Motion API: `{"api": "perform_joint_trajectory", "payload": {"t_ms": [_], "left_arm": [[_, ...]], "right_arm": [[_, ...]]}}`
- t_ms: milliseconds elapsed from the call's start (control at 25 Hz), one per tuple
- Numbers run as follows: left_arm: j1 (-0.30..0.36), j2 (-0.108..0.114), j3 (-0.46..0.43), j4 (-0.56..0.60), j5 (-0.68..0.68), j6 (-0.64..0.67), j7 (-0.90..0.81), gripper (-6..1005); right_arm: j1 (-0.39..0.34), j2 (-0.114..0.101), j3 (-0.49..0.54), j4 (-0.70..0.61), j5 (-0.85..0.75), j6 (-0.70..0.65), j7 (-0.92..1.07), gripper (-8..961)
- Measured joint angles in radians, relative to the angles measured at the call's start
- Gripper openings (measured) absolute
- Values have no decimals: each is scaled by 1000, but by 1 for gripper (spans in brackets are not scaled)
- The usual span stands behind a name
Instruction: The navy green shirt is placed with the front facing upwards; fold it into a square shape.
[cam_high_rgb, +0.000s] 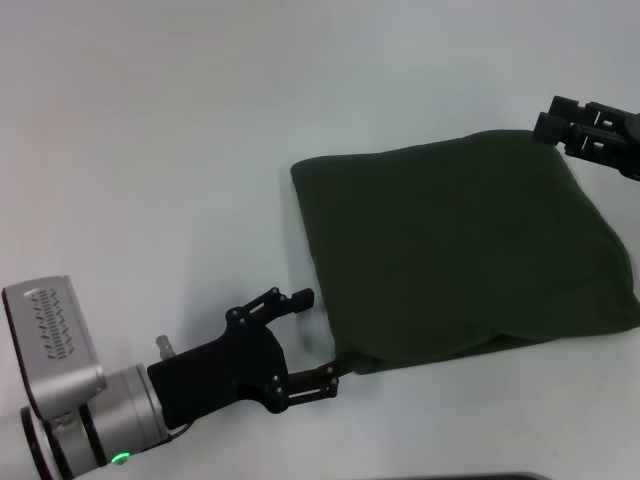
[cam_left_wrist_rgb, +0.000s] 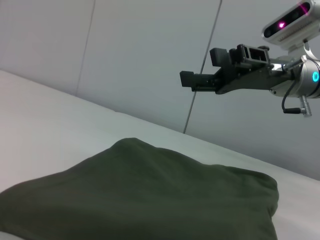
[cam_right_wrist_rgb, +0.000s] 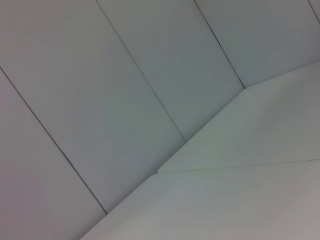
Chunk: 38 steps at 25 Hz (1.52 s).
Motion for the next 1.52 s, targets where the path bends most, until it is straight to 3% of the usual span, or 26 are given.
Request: {"api": "perform_joint_trajectory", "payload": {"t_ms": [1520], "left_arm": [[-49,0,2,-52,7,-49,9,888]], "right_arm": [[1,0,0,0,0,1,4,748]]}}
